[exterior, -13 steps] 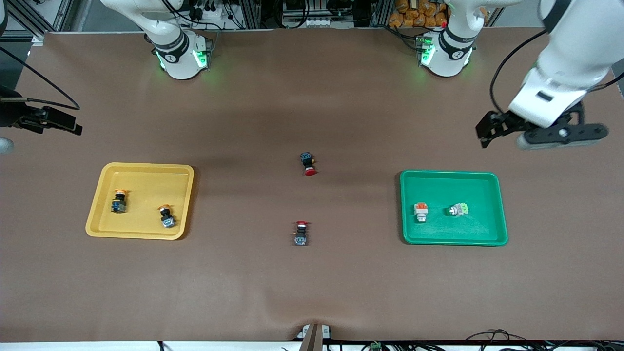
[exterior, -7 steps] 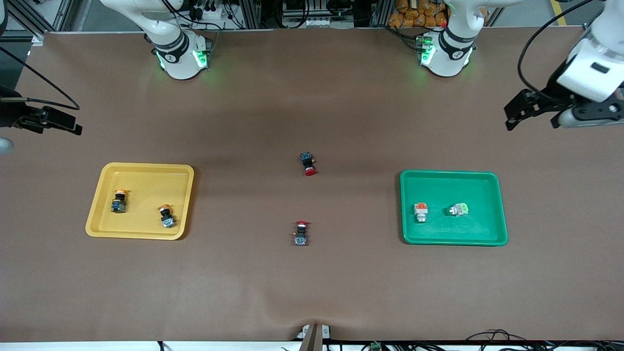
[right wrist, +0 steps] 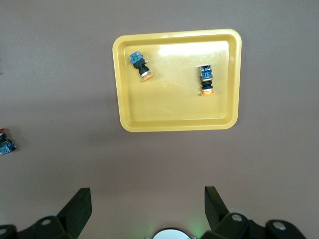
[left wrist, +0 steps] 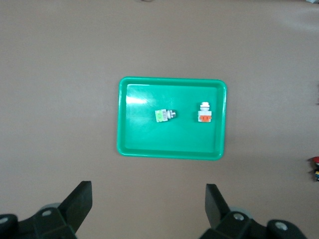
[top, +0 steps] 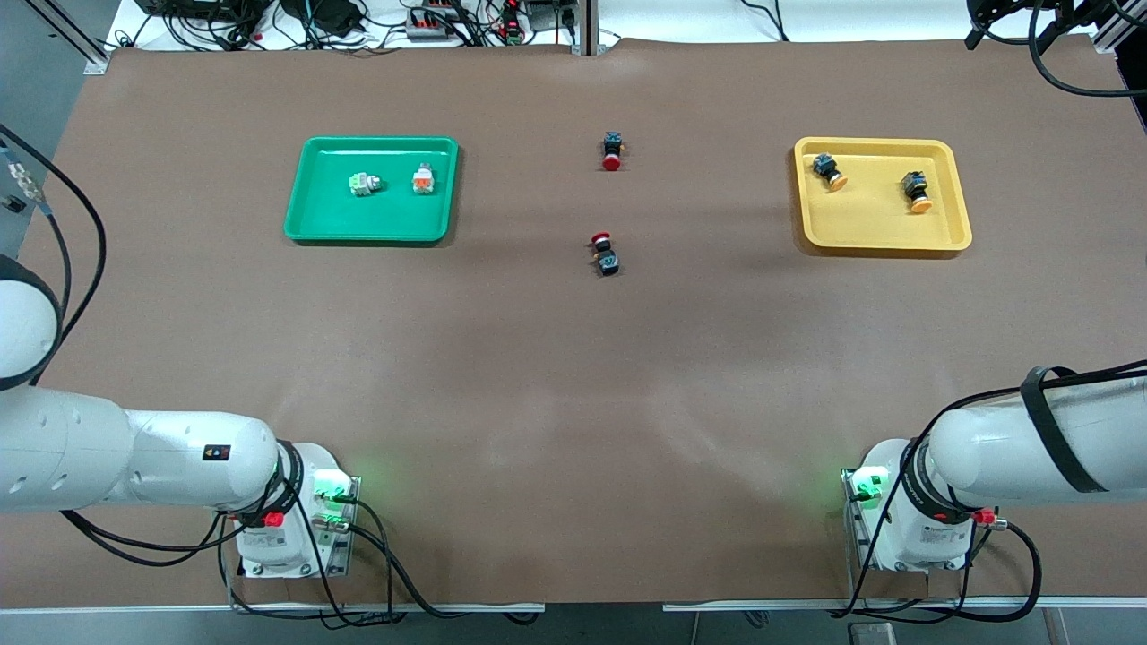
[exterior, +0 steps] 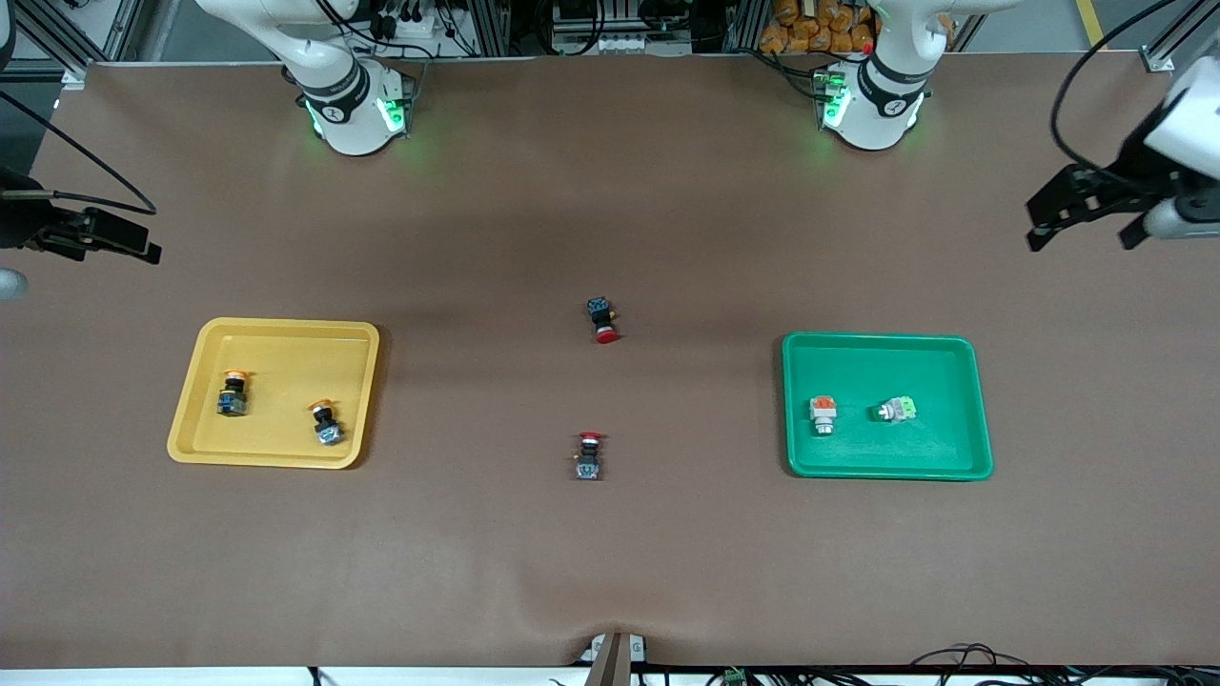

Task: Place green and yellow buttons in trays

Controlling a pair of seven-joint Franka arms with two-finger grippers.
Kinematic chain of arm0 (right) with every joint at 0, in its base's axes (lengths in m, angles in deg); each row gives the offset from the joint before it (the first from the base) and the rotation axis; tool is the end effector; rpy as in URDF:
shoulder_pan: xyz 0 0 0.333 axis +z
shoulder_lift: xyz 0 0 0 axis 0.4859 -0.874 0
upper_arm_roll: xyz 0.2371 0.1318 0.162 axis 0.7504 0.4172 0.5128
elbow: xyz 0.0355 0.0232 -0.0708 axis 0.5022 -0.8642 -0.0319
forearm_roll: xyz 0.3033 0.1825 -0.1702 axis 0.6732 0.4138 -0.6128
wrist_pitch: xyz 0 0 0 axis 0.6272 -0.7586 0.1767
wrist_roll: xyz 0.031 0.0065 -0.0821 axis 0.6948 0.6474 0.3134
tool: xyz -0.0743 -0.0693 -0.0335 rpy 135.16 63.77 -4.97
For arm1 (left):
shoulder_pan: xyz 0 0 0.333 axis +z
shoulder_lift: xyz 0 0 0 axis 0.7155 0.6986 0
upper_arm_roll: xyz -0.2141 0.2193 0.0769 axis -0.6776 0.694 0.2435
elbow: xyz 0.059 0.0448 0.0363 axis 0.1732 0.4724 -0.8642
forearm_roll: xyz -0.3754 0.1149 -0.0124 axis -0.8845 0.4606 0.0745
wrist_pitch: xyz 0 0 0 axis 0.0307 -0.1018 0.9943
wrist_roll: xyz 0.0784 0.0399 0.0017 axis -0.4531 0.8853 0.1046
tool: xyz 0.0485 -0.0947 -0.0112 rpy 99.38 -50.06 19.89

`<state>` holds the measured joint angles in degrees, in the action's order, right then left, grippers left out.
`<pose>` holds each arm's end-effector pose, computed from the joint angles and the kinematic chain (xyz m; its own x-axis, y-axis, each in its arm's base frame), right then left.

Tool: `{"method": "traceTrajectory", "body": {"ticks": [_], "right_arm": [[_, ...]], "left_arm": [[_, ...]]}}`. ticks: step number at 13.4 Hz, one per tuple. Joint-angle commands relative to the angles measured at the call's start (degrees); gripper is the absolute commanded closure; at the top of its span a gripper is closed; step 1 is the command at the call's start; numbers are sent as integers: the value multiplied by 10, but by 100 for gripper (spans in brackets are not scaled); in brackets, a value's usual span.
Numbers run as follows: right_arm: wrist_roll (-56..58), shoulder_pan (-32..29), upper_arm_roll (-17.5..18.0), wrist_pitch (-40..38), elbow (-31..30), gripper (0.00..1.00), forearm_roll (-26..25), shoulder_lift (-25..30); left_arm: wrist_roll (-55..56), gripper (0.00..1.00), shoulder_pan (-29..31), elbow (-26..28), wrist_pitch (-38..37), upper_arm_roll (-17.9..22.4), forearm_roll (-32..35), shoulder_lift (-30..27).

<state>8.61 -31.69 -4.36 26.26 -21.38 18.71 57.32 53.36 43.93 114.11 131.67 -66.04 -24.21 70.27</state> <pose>0.5489 -0.0393 0.5973 0.9862 -0.0737 -0.1484 -0.0834 -0.9947 -0.0599 0.5328 -0.0439 0.6579 0.9891 -0.0158 0.1467 -0.0132 -0.9997 -0.0188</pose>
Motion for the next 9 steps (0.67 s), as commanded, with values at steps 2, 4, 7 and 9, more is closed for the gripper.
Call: {"method": "traceTrajectory", "body": {"ticks": [2, 4, 7, 9], "right_arm": [[-12, -1, 8, -21, 2, 0, -3, 13], [-12, -2, 8, -26, 5, 0, -3, 13], [-12, -1, 8, -24, 5, 0, -3, 11], [-11, -1, 8, -24, 5, 0, -3, 11]], "left_arm": [[-40, 0, -1, -14, -43, 43, -9, -6], [-49, 0, -1, -14, -71, 44, -9, -7], [-51, 0, -3, -15, -71, 36, -5, -3], [-55, 0, -3, -16, -71, 28, -7, -4]]}}
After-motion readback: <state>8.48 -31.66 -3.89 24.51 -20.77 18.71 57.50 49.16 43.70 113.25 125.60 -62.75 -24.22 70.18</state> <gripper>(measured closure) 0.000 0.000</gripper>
